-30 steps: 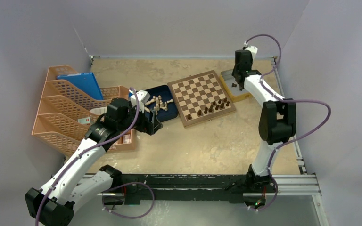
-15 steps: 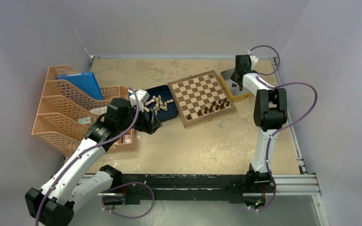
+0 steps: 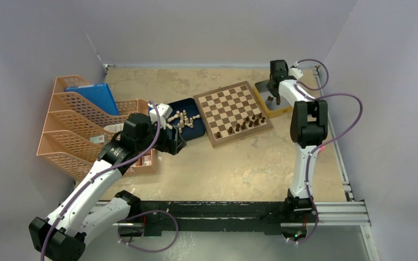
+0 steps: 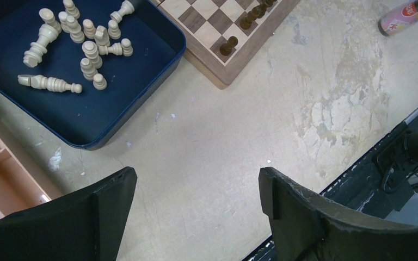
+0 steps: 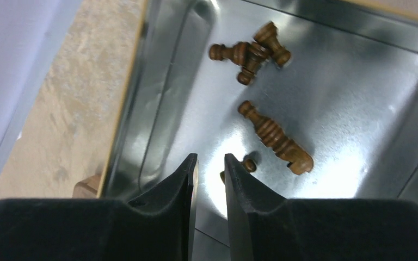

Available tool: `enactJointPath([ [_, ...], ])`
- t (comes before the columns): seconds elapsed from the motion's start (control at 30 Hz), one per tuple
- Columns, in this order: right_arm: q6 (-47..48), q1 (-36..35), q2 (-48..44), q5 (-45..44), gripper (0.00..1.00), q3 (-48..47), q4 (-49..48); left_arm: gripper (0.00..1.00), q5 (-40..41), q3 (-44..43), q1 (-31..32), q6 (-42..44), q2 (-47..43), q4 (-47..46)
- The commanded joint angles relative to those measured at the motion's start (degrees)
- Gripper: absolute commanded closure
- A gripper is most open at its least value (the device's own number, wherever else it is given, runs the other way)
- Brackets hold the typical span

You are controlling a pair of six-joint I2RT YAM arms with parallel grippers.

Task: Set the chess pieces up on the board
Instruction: Pick up the chess piece from the storage box.

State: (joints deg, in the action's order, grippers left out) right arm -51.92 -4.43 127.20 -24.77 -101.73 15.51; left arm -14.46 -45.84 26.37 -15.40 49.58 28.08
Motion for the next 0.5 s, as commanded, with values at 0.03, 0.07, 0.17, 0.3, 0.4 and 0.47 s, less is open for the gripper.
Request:
enactJointPath([
  [0.03, -8.9, 0.1, -1.2, -2.2, 0.68, -0.4, 3.7, 0.17, 0.7, -0.8, -0.3, 0.9, -0.9, -1.2],
  [0.07, -9.4, 0.1, -1.5, -1.8, 0.67, 0.5, 3.0, 0.17, 0.6, -0.7, -0.3, 1.0, -0.8, -1.2],
  [0.17, -11.4, 0.2, -1.5, -1.2, 0.63, 1.9, 3.0, 0.17, 0.6, -0.7, -0.3, 1.0, -0.8, -1.1],
  [0.3, -14.5, 0.1, -0.6, -1.5, 0.62, 1.2, 5.4, 0.17, 0.6, -0.7, -0.3, 1.0, -1.0, -1.1],
  [0.4, -16.8, 0.2, -0.4, -2.6, 0.61, 1.1, 7.3, 0.17, 0.6, -0.7, -0.3, 1.0, -0.8, -1.2],
  [0.47, -17.5, 0.2, -0.6, -2.7, 0.61, 2.1, 6.7, 0.17, 0.6, -0.7, -0.3, 1.0, -0.7, -1.2],
])
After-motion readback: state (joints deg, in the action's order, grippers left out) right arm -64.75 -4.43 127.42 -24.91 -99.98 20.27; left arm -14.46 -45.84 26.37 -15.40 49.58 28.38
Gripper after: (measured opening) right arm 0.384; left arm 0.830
